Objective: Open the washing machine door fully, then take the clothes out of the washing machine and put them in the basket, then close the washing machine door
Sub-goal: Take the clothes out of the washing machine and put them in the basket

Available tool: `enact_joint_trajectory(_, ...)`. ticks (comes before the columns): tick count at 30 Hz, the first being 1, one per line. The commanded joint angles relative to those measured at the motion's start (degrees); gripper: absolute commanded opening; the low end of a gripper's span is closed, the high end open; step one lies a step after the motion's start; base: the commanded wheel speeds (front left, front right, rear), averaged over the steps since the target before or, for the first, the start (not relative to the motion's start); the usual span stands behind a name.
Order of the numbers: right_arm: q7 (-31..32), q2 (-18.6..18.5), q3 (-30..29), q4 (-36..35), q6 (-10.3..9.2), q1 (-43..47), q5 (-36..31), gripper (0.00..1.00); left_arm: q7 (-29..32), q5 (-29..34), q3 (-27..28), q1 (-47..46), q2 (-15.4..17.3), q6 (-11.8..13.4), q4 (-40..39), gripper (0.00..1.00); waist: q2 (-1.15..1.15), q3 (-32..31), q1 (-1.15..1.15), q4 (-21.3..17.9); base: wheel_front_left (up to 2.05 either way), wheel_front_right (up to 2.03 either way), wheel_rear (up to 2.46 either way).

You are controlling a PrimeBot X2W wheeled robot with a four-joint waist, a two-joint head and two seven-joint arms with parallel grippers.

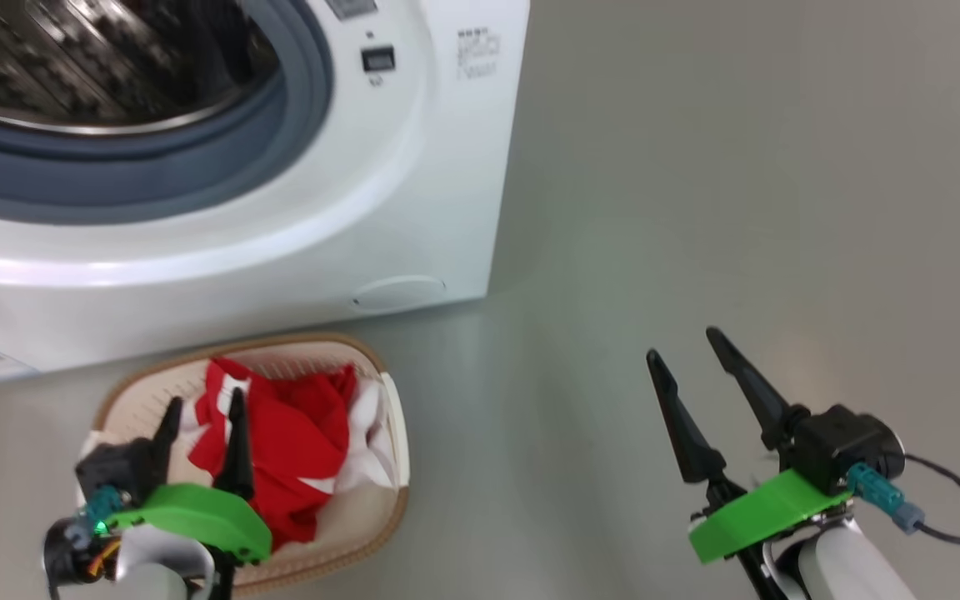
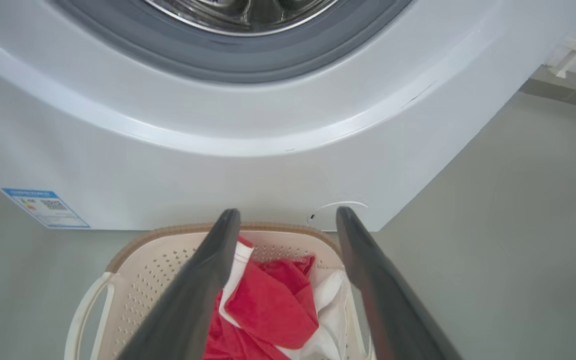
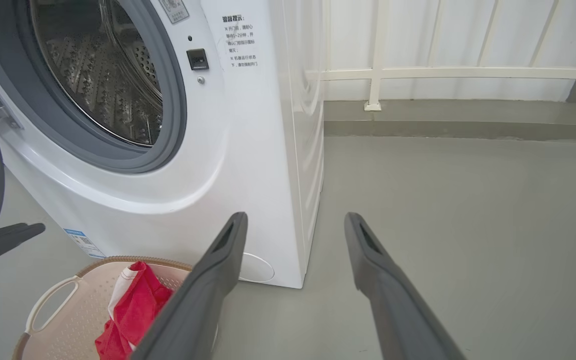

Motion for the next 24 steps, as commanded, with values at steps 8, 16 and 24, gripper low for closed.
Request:
enact_joint_trajectory(8, -0.36, -0.29, 0.9, -0.1, 0.35, 3.56, -0.4, 1.0, -0.7, 1.16, -5.07, 9.42, 1.05, 4.46, -18.39, 1.0, 0.0, -9.41, 0.0, 3.74, 0.0, 0.0, 0.0)
enact_joint_trajectory(16, -0.36, -0.29, -0.63, -0.19, 0.35, 6.08, -0.96, 1.0, -0.21, 3.66, -7.21, 16.96, 1.1, 7.06, -28.37, 1.0, 0.0, -12.86, 0.0, 4.36, 0.0, 0.0, 0.0)
enact_joint_trajectory(24, -0.36, -0.29, -2.49, -0.18, 0.35, 8.37, -1.64, 1.0, 2.47, 4.98, -8.09, 23.79, 1.52, 9.01, -36.72, 1.0, 0.0, -15.13, 0.0, 4.76, 0.0, 0.0, 0.0)
